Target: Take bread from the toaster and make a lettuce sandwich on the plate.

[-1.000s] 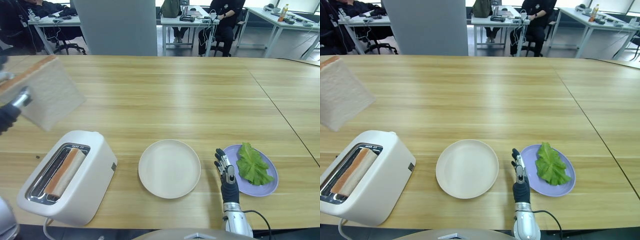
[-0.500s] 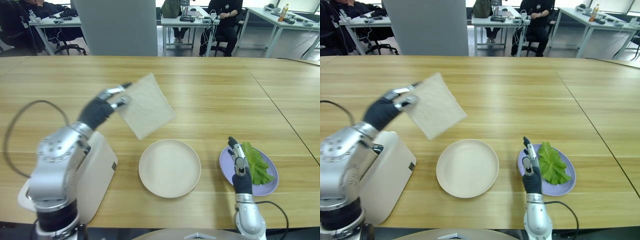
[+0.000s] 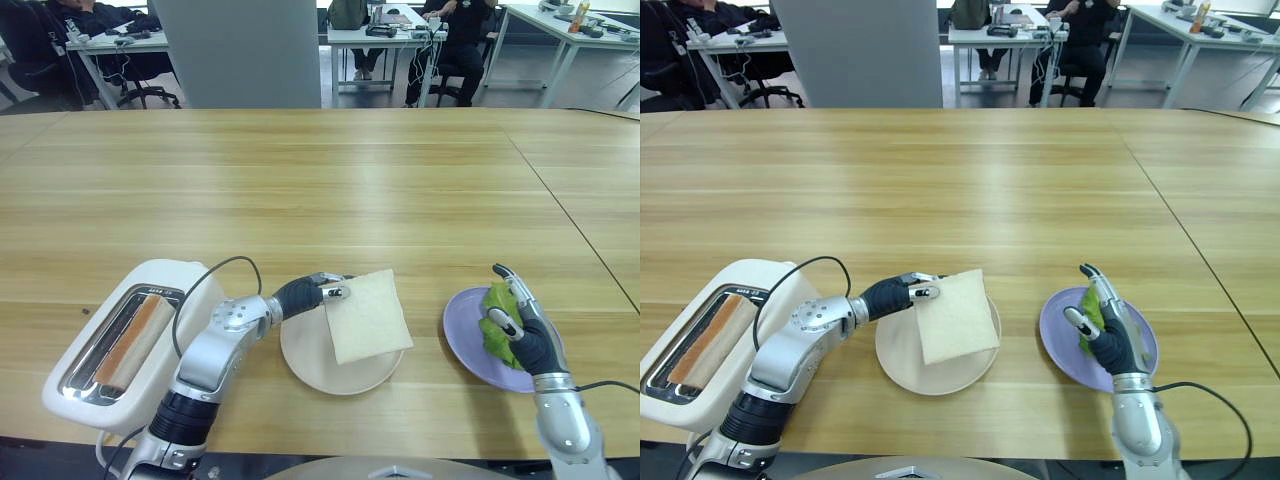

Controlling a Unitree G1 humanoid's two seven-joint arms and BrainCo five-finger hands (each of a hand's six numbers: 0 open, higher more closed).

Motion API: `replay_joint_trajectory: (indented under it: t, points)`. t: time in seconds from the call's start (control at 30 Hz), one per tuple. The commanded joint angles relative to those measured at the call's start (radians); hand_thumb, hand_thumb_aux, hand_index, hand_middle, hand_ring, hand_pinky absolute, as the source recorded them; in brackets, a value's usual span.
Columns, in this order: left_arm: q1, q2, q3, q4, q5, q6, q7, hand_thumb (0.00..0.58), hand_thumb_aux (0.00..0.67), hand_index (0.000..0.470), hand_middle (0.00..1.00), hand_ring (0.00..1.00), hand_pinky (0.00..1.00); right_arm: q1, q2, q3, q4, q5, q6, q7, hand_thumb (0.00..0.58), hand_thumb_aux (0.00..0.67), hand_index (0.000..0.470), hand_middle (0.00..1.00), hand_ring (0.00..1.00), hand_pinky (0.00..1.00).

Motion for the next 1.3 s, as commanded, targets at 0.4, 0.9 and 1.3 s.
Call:
replay_joint_trajectory:
  t: [0.4, 0.9, 1.3]
  points:
    - [0.019, 0.105, -0.072, -0.06, 0.206, -0.053, 0.065, 0.58, 0.67, 0.46, 0.02, 0.02, 0.02, -0.039, -0.15, -0.054, 0.19, -0.191, -0.177, -0.082, 0.0, 0.0, 0.0, 0.0, 0.0, 0.0]
    - [-0.022, 0.083, -0.146, 0.05, 0.367, -0.112, 0.129, 0.58, 0.67, 0.46, 0.02, 0.02, 0.02, -0.098, -0.196, -0.044, 0.276, -0.231, -0.232, -0.119, 0.0, 0.0, 0.0, 0.0, 0.0, 0.0]
    - [0.017, 0.071, -0.176, 0.079, 0.413, -0.125, 0.122, 0.577, 0.625, 0.429, 0.02, 0.02, 0.02, -0.158, -0.251, -0.039, 0.356, -0.242, -0.238, -0.129, 0.0, 0.0, 0.0, 0.0, 0.0, 0.0]
